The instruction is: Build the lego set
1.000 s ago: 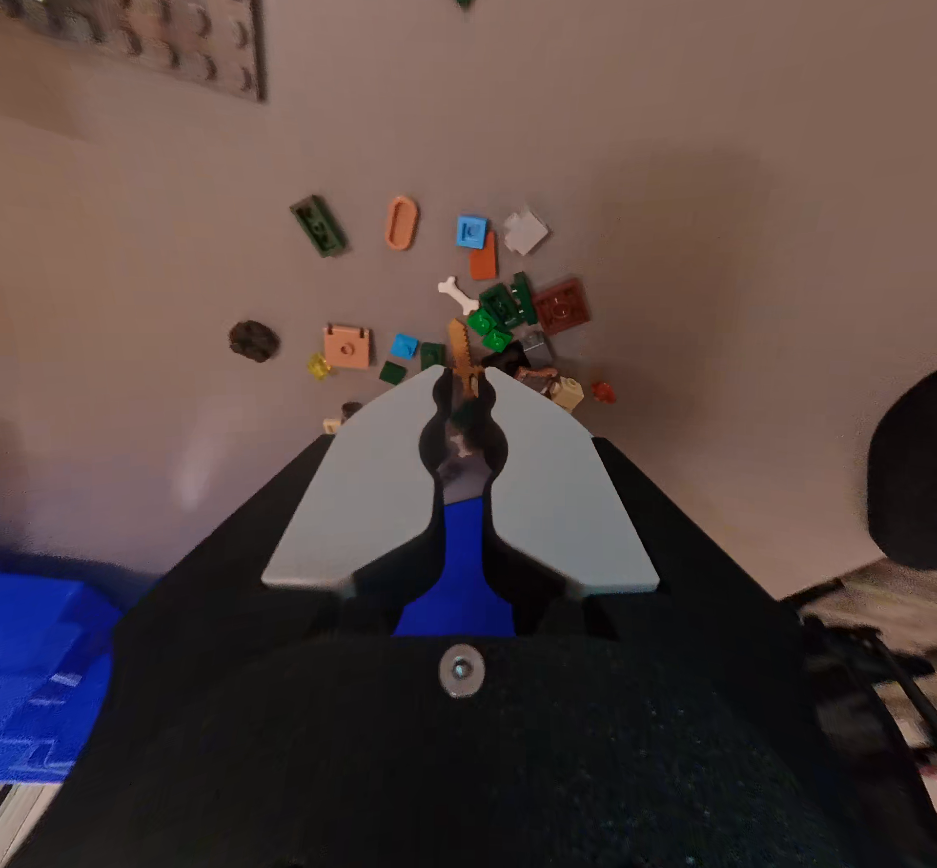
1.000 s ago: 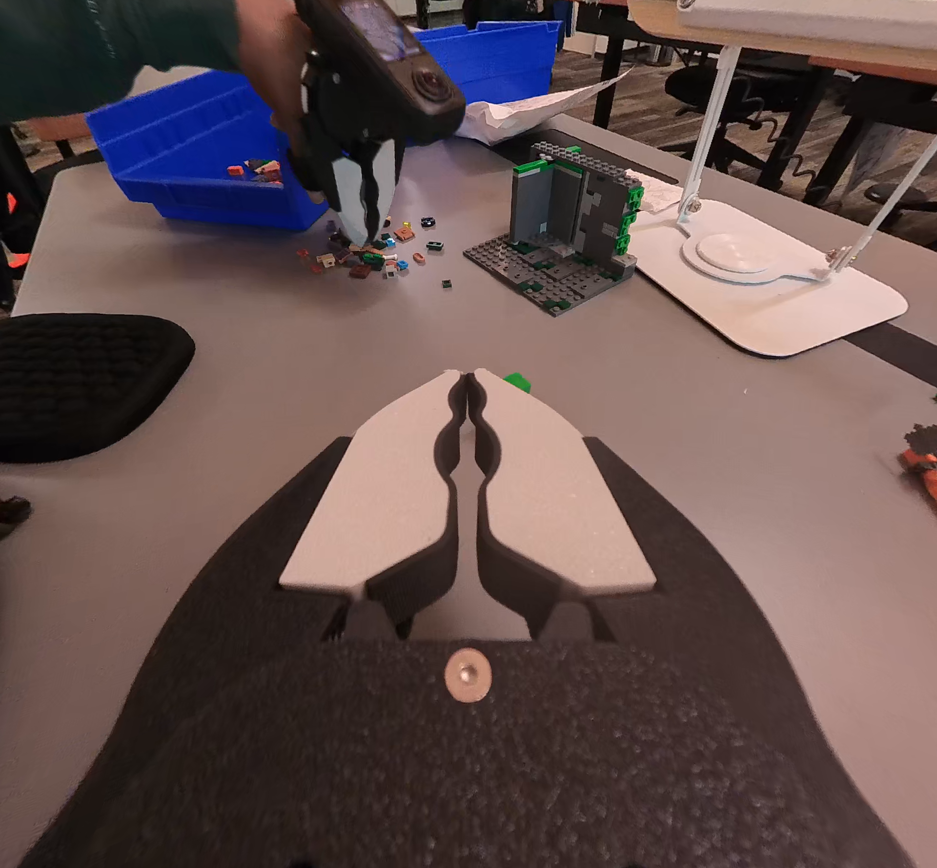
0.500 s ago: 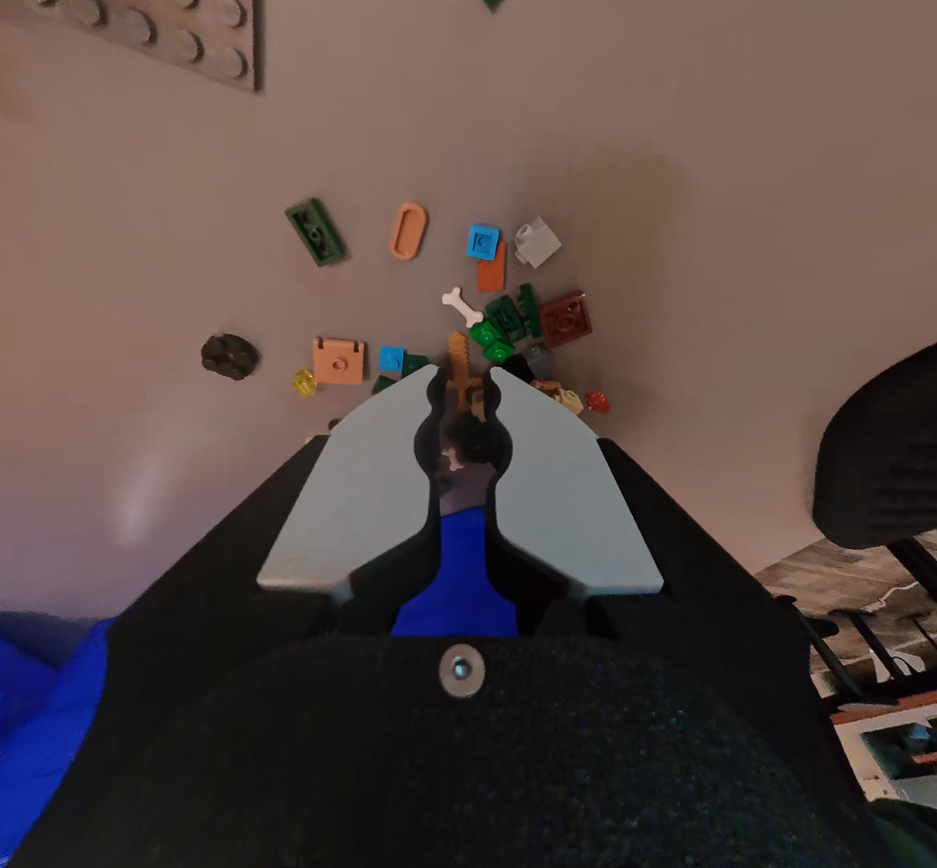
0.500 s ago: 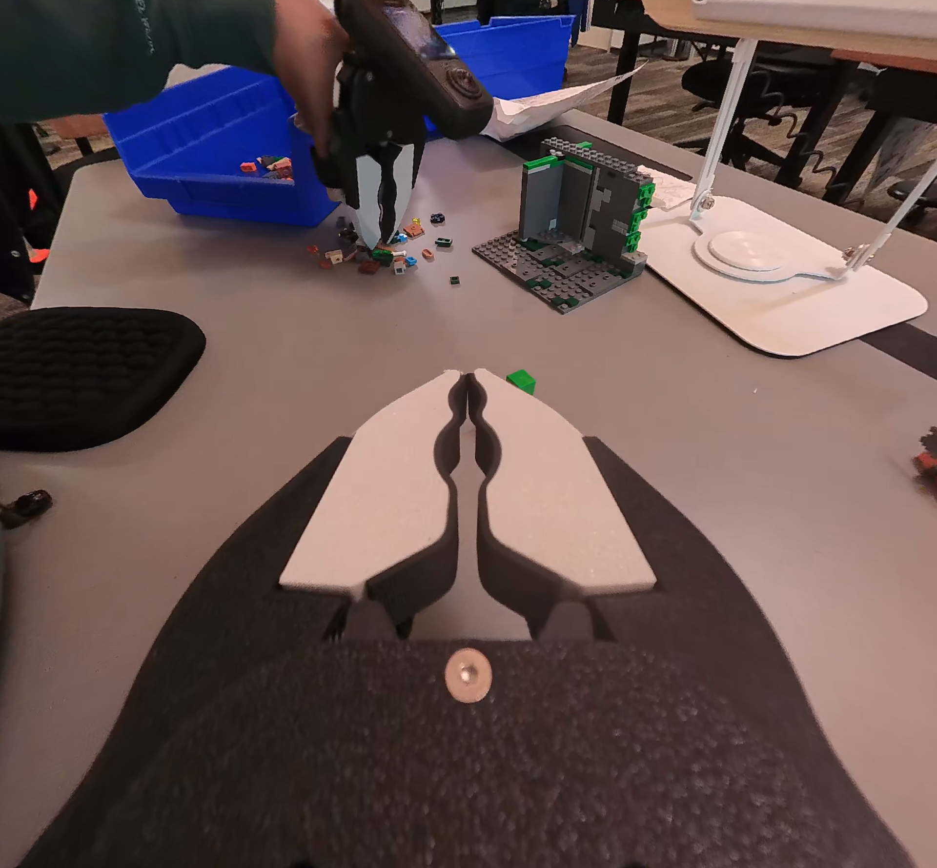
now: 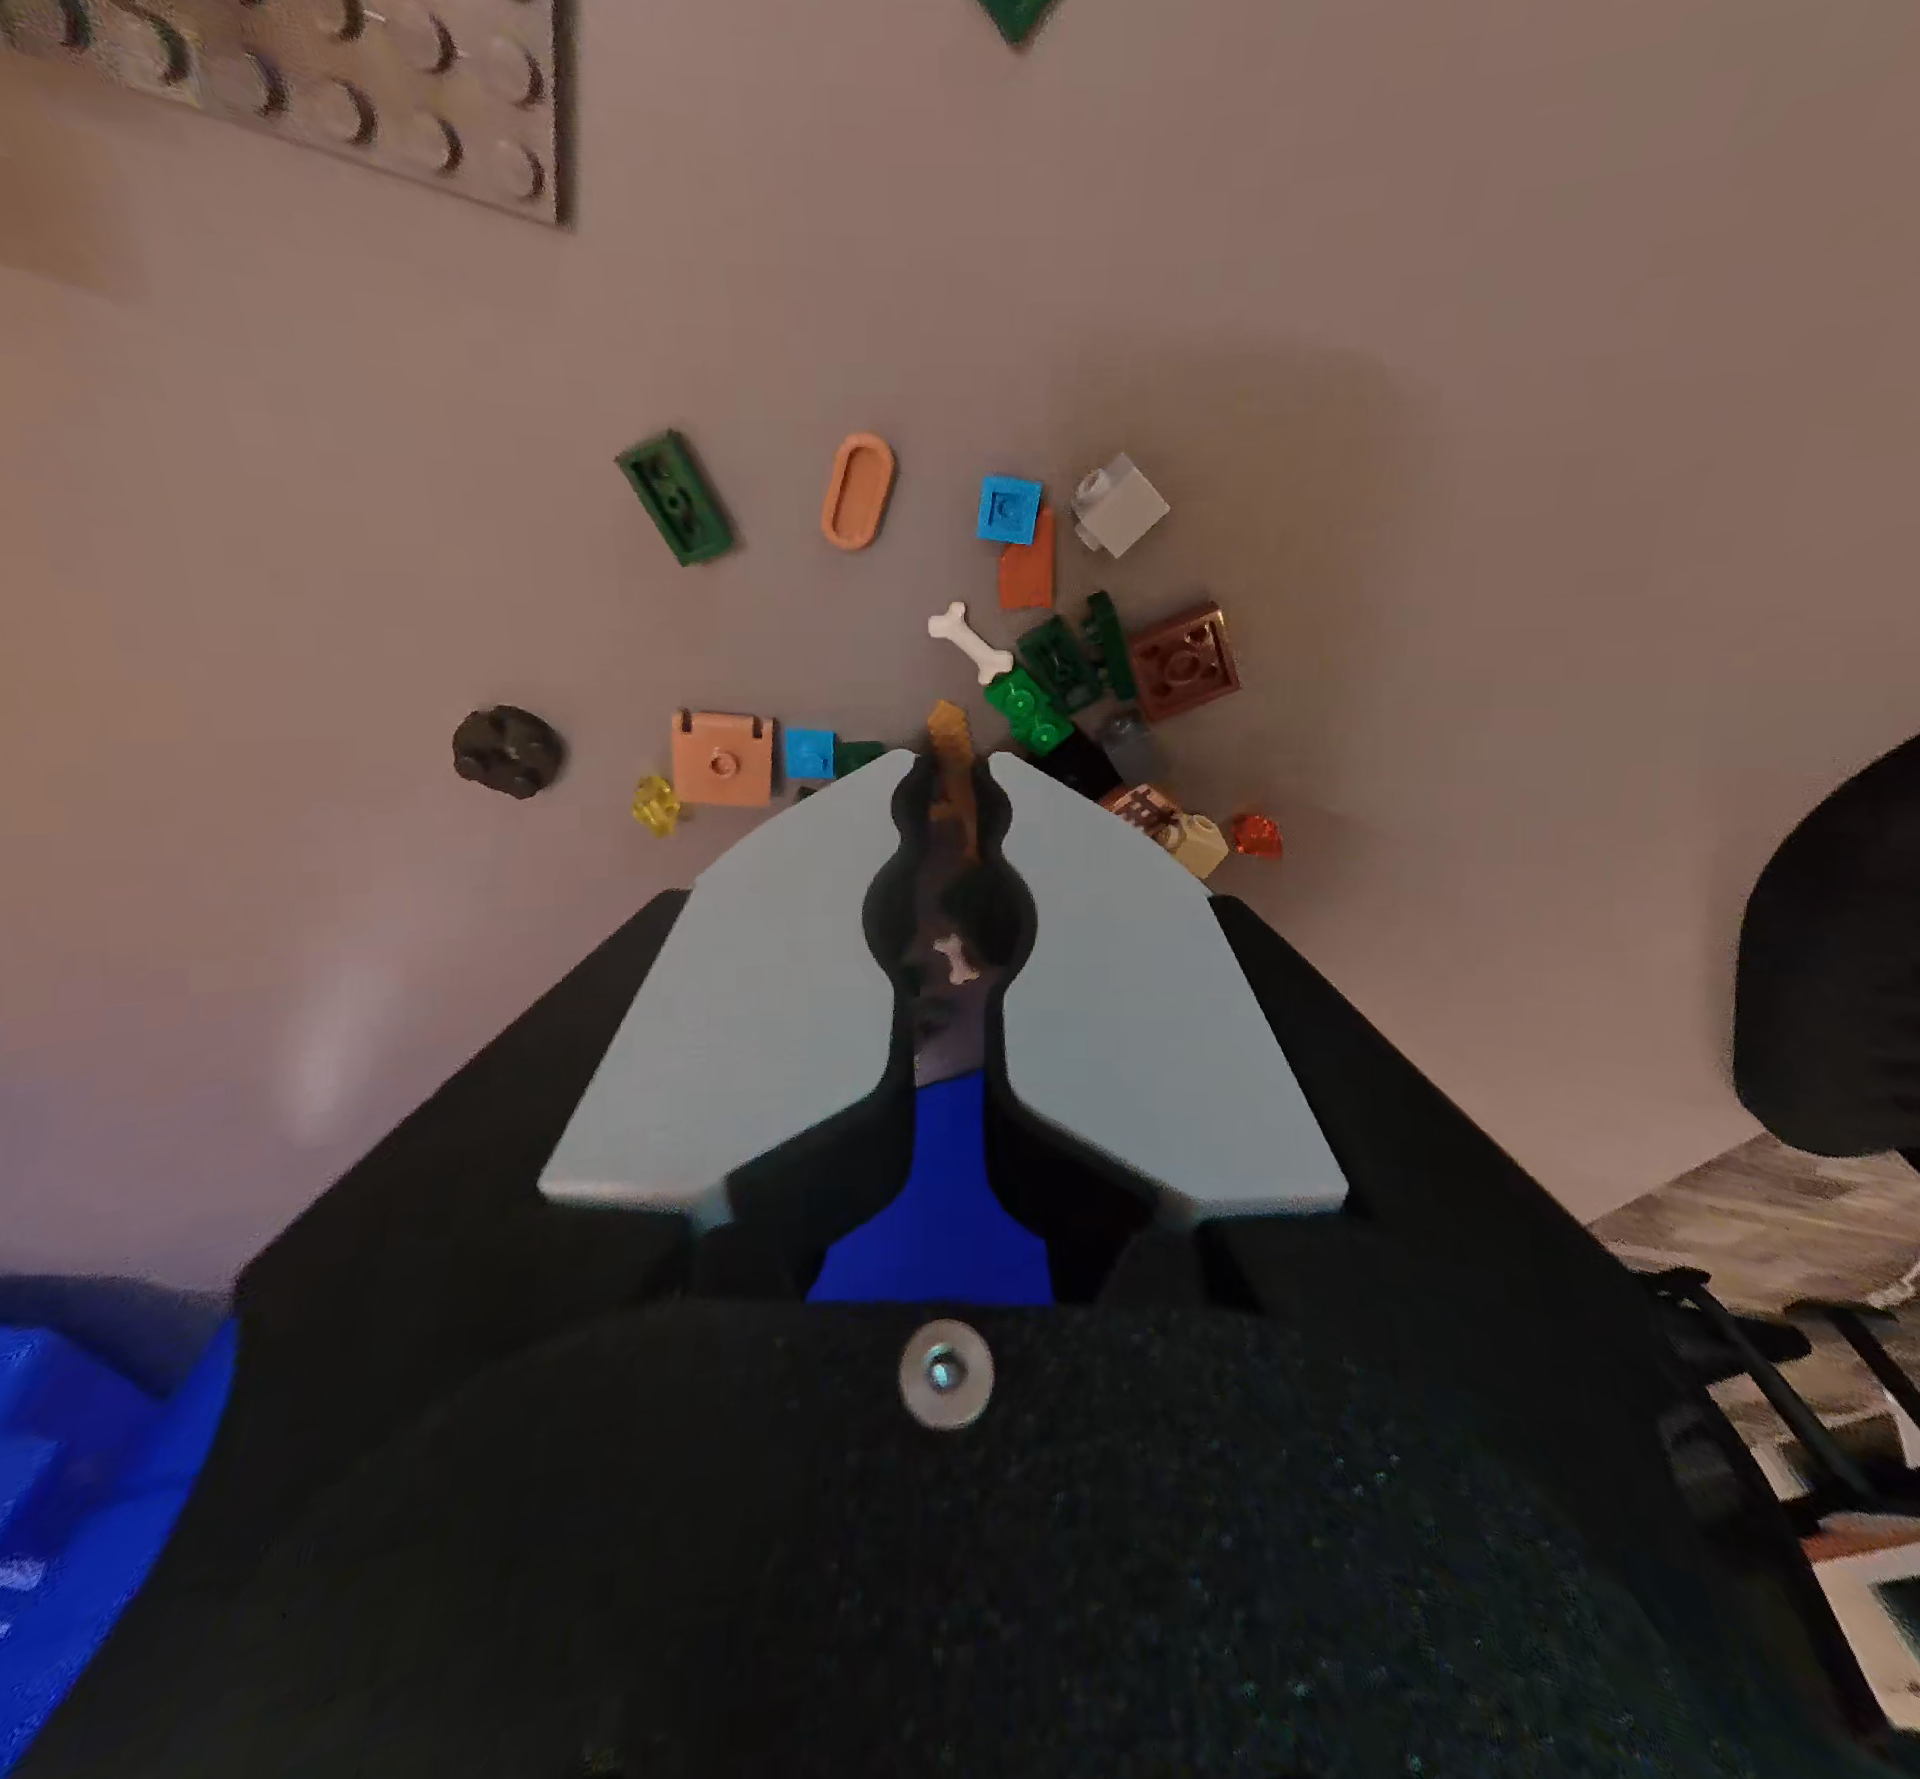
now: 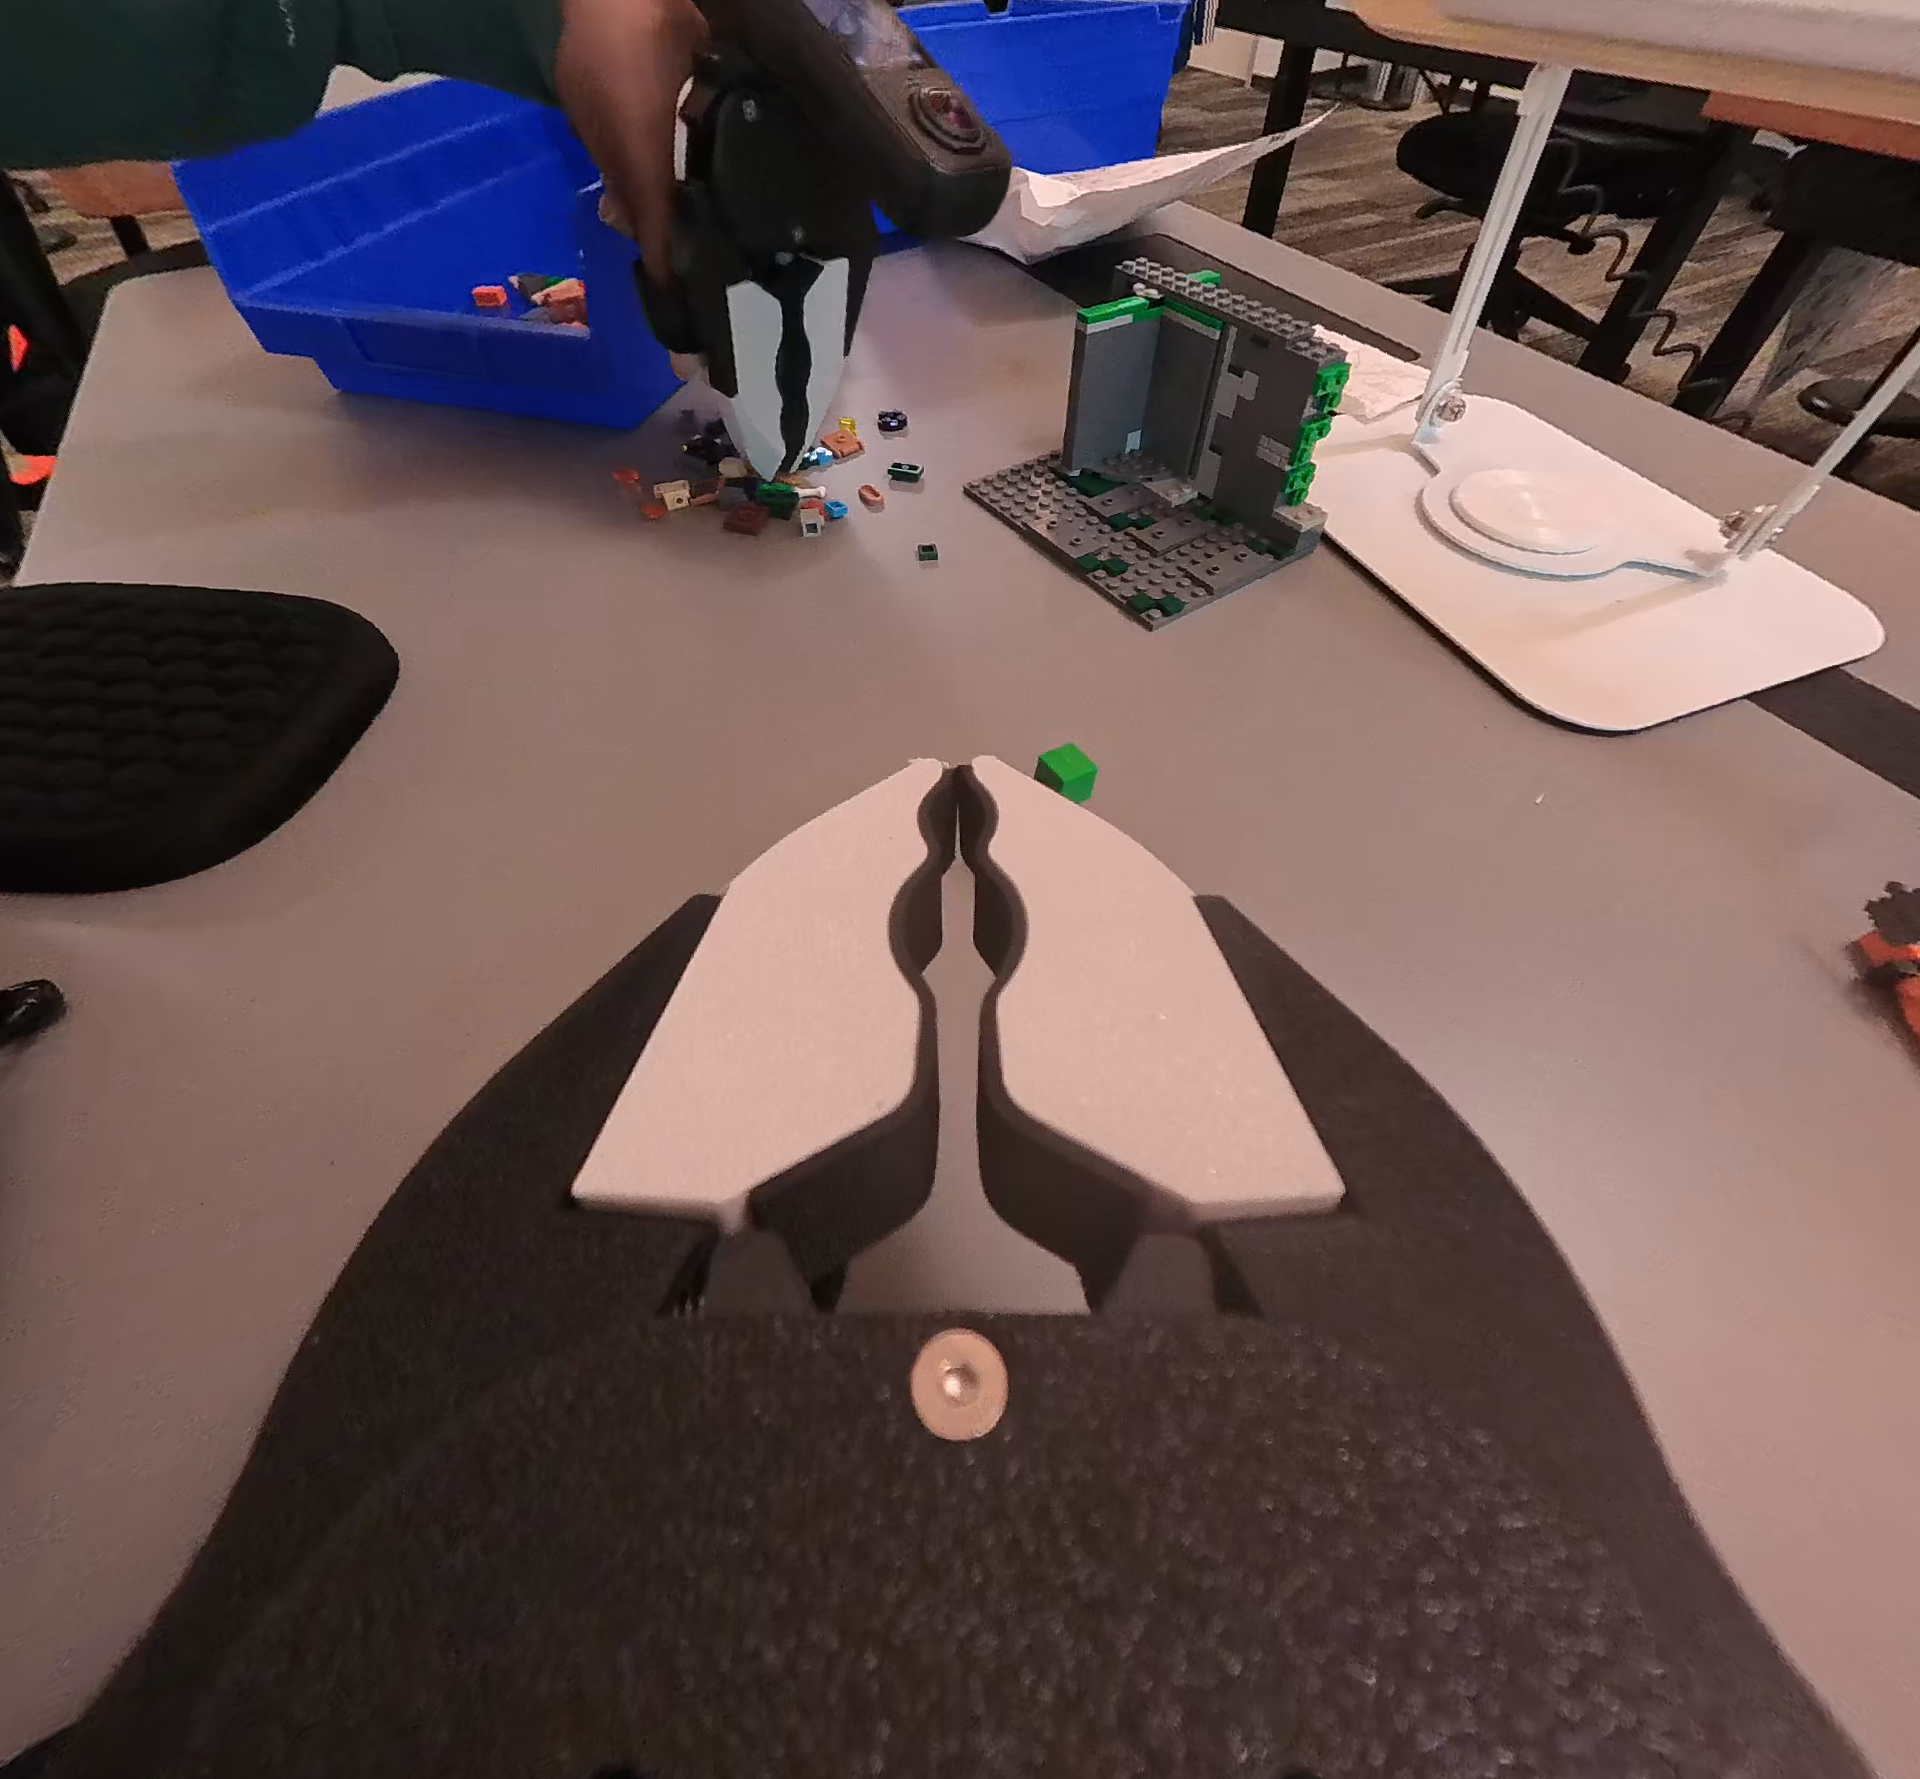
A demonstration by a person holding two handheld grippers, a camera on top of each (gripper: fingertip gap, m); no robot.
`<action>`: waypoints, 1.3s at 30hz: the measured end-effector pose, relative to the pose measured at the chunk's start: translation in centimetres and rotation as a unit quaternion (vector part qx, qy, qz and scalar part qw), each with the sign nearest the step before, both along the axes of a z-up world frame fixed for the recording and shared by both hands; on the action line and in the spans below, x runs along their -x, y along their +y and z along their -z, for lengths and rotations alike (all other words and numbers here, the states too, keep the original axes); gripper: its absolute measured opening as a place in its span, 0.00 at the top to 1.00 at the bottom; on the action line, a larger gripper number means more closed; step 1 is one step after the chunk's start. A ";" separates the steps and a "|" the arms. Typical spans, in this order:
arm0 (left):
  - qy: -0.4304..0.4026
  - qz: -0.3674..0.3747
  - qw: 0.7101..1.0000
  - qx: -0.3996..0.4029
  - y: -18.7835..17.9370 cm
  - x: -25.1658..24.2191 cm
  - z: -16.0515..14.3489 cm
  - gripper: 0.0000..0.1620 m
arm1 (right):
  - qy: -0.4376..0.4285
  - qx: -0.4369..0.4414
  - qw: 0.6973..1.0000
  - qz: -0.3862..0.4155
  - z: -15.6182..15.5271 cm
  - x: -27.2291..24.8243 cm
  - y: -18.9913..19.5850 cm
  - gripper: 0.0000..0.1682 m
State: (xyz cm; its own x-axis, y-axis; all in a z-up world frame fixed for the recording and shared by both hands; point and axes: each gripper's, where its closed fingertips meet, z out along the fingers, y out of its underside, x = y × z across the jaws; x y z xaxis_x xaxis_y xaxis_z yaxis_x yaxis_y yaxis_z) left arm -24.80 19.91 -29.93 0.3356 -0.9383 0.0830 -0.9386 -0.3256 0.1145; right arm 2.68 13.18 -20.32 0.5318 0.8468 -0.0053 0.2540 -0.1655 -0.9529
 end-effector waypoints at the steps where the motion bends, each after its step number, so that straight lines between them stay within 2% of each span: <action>1: 0.002 -0.004 1.000 -0.008 0.0 0.0 0.0 0.95 | -0.001 -0.001 1.000 0.000 0.0 0.0 0.0 1.00; 6: 0.016 -0.009 0.998 -0.055 -0.1 -0.2 0.1 0.97 | -0.005 -0.004 1.000 -0.001 0.0 0.1 -0.1 1.00; 13: -0.010 -0.039 0.997 -0.071 -0.3 -0.1 0.0 0.97 | -0.015 -0.011 1.000 0.001 0.2 0.2 -0.1 1.00; 15: -0.019 -0.036 0.996 -0.083 -0.2 -0.2 -0.5 1.00 | -0.016 -0.013 1.000 0.004 0.2 0.1 0.0 1.00; 23: -0.060 -0.039 0.990 -0.120 0.4 -0.5 -3.1 1.00 | -0.024 -0.008 1.000 0.004 0.9 0.2 0.1 1.00; 28: -0.036 -0.001 0.994 -0.103 -0.3 -0.3 -1.8 1.00 | -0.029 -0.006 1.000 0.003 1.2 0.4 0.0 1.00; 30: -0.016 0.010 0.996 -0.085 -0.6 -0.1 -1.0 0.93 | -0.031 -0.005 0.999 0.003 1.3 0.4 0.0 1.00; 39: 0.032 0.040 0.998 -0.044 -0.8 1.0 -0.1 0.92 | -0.033 -0.002 0.999 0.005 1.5 0.1 0.2 1.00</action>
